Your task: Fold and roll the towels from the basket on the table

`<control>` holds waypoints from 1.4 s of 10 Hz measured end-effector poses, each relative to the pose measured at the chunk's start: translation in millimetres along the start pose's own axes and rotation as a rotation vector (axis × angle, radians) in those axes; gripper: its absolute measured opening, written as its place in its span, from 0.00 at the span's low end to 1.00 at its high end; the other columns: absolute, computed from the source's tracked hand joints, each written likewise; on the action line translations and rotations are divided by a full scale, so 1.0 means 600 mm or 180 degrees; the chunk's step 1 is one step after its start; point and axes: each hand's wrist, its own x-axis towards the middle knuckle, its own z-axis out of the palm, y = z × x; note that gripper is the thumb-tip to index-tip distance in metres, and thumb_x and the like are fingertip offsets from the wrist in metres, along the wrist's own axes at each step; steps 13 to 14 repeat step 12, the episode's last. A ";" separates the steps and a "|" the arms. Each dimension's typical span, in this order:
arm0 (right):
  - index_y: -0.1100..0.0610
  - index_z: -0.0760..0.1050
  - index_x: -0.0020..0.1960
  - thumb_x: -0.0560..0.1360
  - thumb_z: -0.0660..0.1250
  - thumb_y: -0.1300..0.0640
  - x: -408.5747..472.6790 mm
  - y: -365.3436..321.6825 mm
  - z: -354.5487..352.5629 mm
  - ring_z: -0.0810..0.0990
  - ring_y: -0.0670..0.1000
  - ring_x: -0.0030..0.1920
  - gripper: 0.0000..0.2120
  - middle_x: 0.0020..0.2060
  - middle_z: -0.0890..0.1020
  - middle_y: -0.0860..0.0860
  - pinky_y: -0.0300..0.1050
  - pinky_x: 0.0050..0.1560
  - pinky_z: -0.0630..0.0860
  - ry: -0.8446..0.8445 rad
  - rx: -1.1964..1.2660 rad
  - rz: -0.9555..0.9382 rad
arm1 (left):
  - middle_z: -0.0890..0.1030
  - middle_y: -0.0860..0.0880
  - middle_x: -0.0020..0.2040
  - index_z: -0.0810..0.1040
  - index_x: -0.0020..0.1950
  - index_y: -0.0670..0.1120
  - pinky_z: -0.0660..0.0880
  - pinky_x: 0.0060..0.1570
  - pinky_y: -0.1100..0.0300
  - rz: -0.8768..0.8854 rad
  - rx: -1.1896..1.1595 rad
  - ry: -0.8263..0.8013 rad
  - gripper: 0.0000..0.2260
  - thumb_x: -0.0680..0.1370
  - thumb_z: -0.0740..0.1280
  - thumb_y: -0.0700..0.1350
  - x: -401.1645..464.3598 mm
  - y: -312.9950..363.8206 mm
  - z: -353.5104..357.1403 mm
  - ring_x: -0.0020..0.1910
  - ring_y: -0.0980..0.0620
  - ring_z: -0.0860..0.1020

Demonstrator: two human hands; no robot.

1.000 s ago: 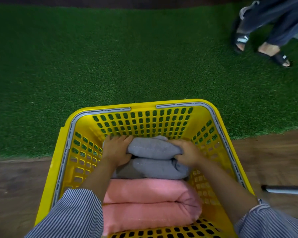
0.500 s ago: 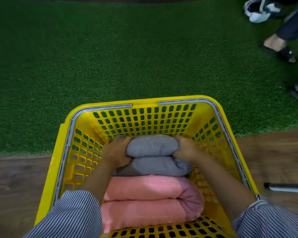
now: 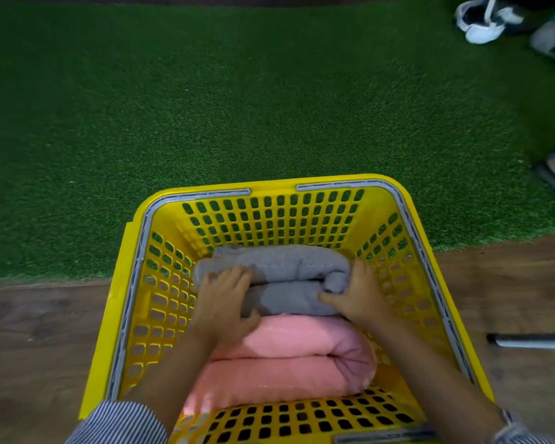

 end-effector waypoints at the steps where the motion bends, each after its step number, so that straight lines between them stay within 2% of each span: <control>1: 0.55 0.75 0.57 0.52 0.72 0.36 -0.035 0.019 0.000 0.77 0.49 0.49 0.38 0.48 0.78 0.48 0.35 0.44 0.73 -0.0728 -0.0094 0.0339 | 0.79 0.49 0.54 0.76 0.58 0.50 0.71 0.47 0.50 0.0354 -0.0115 -0.0413 0.30 0.62 0.64 0.65 -0.038 0.008 0.002 0.49 0.46 0.80; 2: 0.54 0.73 0.60 0.54 0.75 0.38 -0.058 0.034 -0.003 0.77 0.51 0.52 0.39 0.54 0.78 0.51 0.40 0.47 0.74 -0.1980 -0.0784 0.1243 | 0.71 0.45 0.69 0.67 0.72 0.49 0.71 0.61 0.51 0.0219 -0.0239 -0.1523 0.44 0.59 0.59 0.68 -0.063 0.008 -0.004 0.64 0.46 0.74; 3: 0.57 0.73 0.58 0.61 0.74 0.47 -0.063 0.027 0.004 0.77 0.53 0.52 0.29 0.54 0.78 0.54 0.40 0.45 0.73 -0.2065 -0.1373 0.0979 | 0.68 0.47 0.72 0.61 0.75 0.51 0.69 0.63 0.55 0.0050 -0.0161 -0.1843 0.40 0.64 0.61 0.64 -0.073 0.007 -0.007 0.67 0.46 0.71; 4: 0.59 0.73 0.57 0.67 0.70 0.51 -0.071 0.007 0.014 0.78 0.56 0.53 0.22 0.54 0.79 0.58 0.41 0.43 0.71 -0.1782 -0.1477 0.0626 | 0.69 0.50 0.70 0.61 0.74 0.54 0.72 0.59 0.54 -0.0067 0.0133 -0.1777 0.32 0.71 0.64 0.60 -0.081 0.003 -0.015 0.64 0.46 0.73; 5: 0.58 0.73 0.58 0.64 0.71 0.49 -0.073 0.008 0.007 0.78 0.56 0.53 0.25 0.55 0.79 0.57 0.41 0.46 0.74 -0.1744 -0.1297 0.0708 | 0.68 0.51 0.71 0.60 0.73 0.53 0.73 0.58 0.53 -0.0185 0.0212 -0.1857 0.32 0.72 0.64 0.60 -0.081 0.013 -0.020 0.64 0.46 0.73; 6: 0.58 0.73 0.60 0.61 0.72 0.49 -0.082 0.011 -0.008 0.78 0.54 0.52 0.29 0.54 0.78 0.55 0.41 0.46 0.76 -0.1666 -0.1055 0.0920 | 0.66 0.52 0.70 0.61 0.71 0.53 0.71 0.57 0.50 -0.0323 -0.0121 -0.1471 0.33 0.69 0.59 0.65 -0.074 0.041 -0.030 0.65 0.48 0.71; 7: 0.59 0.75 0.57 0.64 0.73 0.55 -0.089 -0.007 -0.015 0.78 0.53 0.50 0.23 0.47 0.78 0.53 0.31 0.37 0.70 -0.1152 -0.0502 0.0754 | 0.70 0.49 0.69 0.66 0.71 0.49 0.70 0.57 0.47 -0.0262 -0.0094 -0.0957 0.35 0.68 0.54 0.65 -0.065 0.048 -0.032 0.65 0.46 0.72; 8: 0.60 0.69 0.62 0.69 0.70 0.57 -0.080 -0.045 -0.014 0.73 0.51 0.55 0.23 0.51 0.74 0.52 0.34 0.45 0.69 0.0090 -0.0019 0.0288 | 0.72 0.46 0.70 0.67 0.73 0.46 0.72 0.57 0.40 -0.0345 -0.0051 -0.0490 0.34 0.71 0.54 0.62 -0.041 0.049 -0.034 0.66 0.46 0.73; 9: 0.58 0.57 0.73 0.74 0.66 0.55 -0.073 -0.051 -0.006 0.70 0.55 0.61 0.32 0.63 0.67 0.57 0.44 0.57 0.69 0.0147 -0.0332 0.0201 | 0.67 0.48 0.73 0.62 0.75 0.49 0.70 0.60 0.40 -0.0601 -0.0073 -0.0568 0.31 0.74 0.55 0.60 -0.032 0.063 -0.032 0.69 0.49 0.69; 10: 0.53 0.47 0.76 0.78 0.59 0.56 -0.077 -0.044 -0.003 0.68 0.59 0.64 0.31 0.69 0.62 0.60 0.47 0.61 0.68 -0.0100 -0.0632 0.0377 | 0.62 0.52 0.75 0.56 0.76 0.51 0.66 0.64 0.43 -0.1073 -0.0251 -0.0782 0.29 0.77 0.59 0.57 -0.028 0.080 -0.038 0.70 0.49 0.67; 11: 0.56 0.48 0.76 0.79 0.58 0.56 -0.091 -0.043 -0.008 0.65 0.59 0.67 0.30 0.72 0.60 0.59 0.46 0.64 0.65 -0.0180 -0.0610 0.0303 | 0.64 0.52 0.73 0.56 0.76 0.51 0.66 0.63 0.44 -0.1191 -0.0363 -0.0714 0.28 0.78 0.60 0.56 -0.035 0.093 -0.055 0.67 0.48 0.70; 12: 0.61 0.55 0.74 0.79 0.60 0.55 -0.126 -0.048 -0.023 0.62 0.58 0.70 0.27 0.72 0.62 0.58 0.46 0.66 0.63 -0.0206 -0.0390 0.0244 | 0.69 0.51 0.70 0.59 0.75 0.49 0.70 0.58 0.51 -0.1264 -0.0694 -0.0519 0.26 0.79 0.60 0.54 -0.061 0.110 -0.090 0.64 0.48 0.73; 14: 0.61 0.55 0.74 0.79 0.60 0.55 -0.126 -0.048 -0.023 0.62 0.58 0.70 0.27 0.72 0.62 0.58 0.46 0.66 0.63 -0.0206 -0.0390 0.0244 | 0.69 0.51 0.70 0.59 0.75 0.49 0.70 0.58 0.51 -0.1264 -0.0694 -0.0519 0.26 0.79 0.60 0.54 -0.061 0.110 -0.090 0.64 0.48 0.73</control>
